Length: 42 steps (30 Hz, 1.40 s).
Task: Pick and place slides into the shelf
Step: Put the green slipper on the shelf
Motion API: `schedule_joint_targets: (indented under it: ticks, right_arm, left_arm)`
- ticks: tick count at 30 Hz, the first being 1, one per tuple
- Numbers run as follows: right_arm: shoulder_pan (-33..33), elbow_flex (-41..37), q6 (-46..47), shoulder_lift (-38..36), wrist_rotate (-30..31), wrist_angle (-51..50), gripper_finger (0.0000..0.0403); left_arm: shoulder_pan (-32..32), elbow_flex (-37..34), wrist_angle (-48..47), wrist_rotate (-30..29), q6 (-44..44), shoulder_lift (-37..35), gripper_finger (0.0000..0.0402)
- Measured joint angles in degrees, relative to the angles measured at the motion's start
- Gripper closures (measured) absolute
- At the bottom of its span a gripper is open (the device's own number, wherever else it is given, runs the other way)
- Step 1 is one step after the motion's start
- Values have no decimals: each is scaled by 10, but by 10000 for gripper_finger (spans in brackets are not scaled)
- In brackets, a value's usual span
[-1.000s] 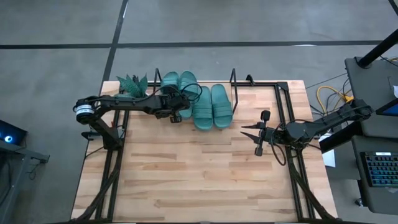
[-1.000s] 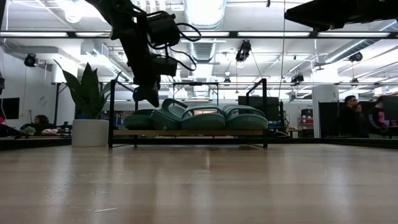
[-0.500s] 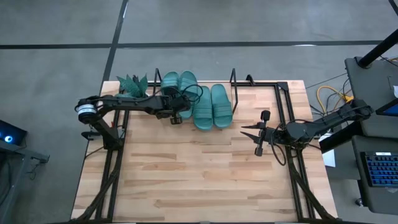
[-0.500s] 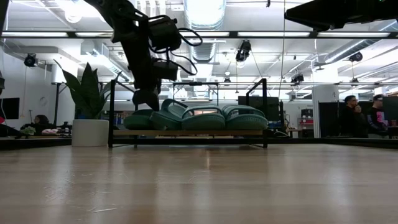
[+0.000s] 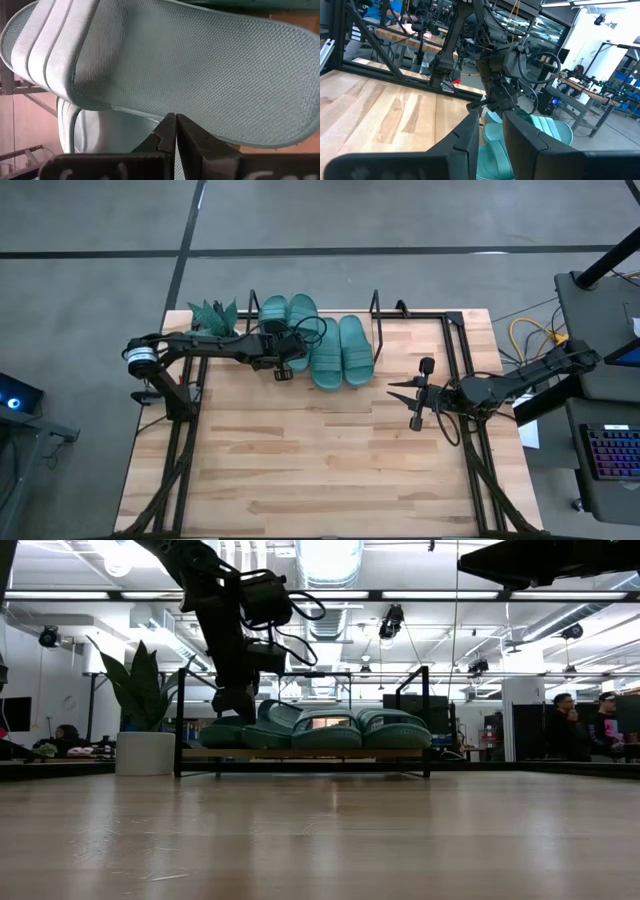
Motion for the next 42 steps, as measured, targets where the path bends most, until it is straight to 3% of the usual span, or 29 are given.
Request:
schedule_joint_targets:
  ticks: [32, 42]
  right_arm:
    - [0, 0, 0, 0, 0, 0, 319]
    - [0, 0, 0, 0, 0, 0, 316]
  left_arm:
    - [6, -19, 29, 28, 1, -1, 401]
    - [3, -18, 27, 42, 1, -37, 401]
